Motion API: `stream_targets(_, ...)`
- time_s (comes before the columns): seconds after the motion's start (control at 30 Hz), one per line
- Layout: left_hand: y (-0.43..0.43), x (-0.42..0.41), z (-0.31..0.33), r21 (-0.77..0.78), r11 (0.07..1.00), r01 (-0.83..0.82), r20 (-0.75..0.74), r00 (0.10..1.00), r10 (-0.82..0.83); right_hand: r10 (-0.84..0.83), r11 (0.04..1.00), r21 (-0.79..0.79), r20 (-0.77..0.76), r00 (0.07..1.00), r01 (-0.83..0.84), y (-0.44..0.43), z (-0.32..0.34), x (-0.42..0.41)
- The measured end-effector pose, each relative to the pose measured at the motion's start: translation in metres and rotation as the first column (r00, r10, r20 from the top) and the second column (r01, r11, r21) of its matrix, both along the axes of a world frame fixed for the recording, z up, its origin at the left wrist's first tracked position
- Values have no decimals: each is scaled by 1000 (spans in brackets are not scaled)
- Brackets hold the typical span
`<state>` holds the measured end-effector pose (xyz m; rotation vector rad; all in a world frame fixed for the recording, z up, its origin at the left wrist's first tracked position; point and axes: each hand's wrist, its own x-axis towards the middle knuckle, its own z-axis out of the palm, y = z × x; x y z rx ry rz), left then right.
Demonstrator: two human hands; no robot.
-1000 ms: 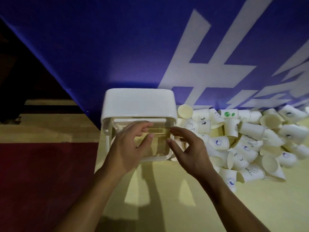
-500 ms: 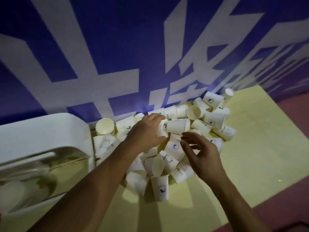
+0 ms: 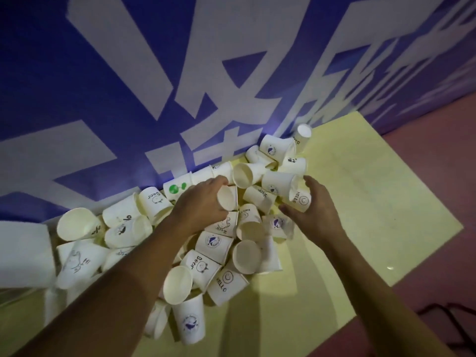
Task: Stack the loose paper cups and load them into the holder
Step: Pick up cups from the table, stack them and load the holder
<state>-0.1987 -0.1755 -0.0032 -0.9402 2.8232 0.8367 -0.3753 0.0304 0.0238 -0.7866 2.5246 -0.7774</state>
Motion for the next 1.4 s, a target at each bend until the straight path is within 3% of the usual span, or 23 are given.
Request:
stream_targets(0.1, -3, 3, 14, 231, 958, -171, -176, 961, 214, 55, 992, 117, -21, 998, -52, -14, -18, -32)
stream_targets(0.27, -2, 17, 34, 361, 887, -288, -254, 885, 391, 111, 978, 182, -25, 994, -104, -28, -42, -49)
stream_targets(0.6, 5, 89, 56, 449, 829, -333, -398, 756, 520, 146, 971, -178, -104, 984, -163, -24, 5, -11)
stream_targets(1.0, 25, 262, 97, 429, 807, -407, -507, 631, 587, 417, 820, -388, -96, 904, -420, -66, 79, 174)
stream_targets(1.4, 32, 497, 101, 370, 772, -517, -530, 565, 632, 652, 666, -442, -49, 757, -601, -120, 93, 406)
